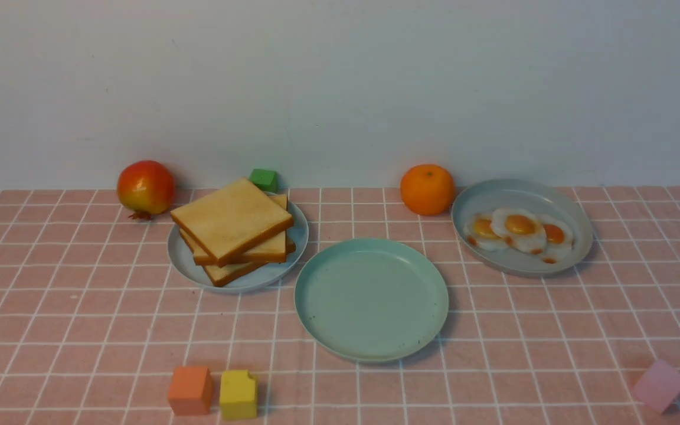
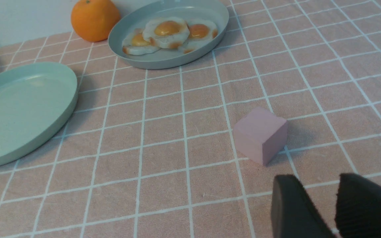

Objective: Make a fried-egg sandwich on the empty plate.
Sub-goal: Use the left arm to grab a slice of bread

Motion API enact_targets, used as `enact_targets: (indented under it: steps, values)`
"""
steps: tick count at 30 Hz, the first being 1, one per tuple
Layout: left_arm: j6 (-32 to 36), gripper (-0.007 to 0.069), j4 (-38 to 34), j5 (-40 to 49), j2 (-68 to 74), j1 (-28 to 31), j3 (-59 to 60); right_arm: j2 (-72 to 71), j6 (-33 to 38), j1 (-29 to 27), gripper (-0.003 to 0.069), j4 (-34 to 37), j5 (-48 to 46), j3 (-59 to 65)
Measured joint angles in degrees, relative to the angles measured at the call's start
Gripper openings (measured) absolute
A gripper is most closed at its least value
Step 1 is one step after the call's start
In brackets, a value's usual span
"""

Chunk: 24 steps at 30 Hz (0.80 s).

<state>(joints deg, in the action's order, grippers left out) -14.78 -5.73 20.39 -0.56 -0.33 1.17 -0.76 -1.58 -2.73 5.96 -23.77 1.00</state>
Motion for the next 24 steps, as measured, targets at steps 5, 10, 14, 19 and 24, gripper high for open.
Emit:
enact_targets:
  steps: [5,10,14,19,24]
  values:
    - [0.0,0.0237,0.0,0.0,0.0,0.0,0.0,0.0,0.0,0.0,0.0239,0.0,0.0,0.0]
    - [0.0,0.0238,0.0,0.0,0.0,0.0,0.0,0.0,0.0,0.0,0.0239,0.0,0.0,0.0]
    - [0.0,0.0238,0.0,0.0,0.0,0.0,0.0,0.0,0.0,0.0,0.0239,0.0,0.0,0.0]
    - [0.0,0.0238,0.0,0.0,0.0,0.0,0.0,0.0,0.0,0.0,0.0239,0.0,0.0,0.0]
    - [-4.09,0.0238,-6.51,-2.82,0.0,0.0,0.34,0.0,0.0,0.0,0.0239,0.0,0.0,0.0]
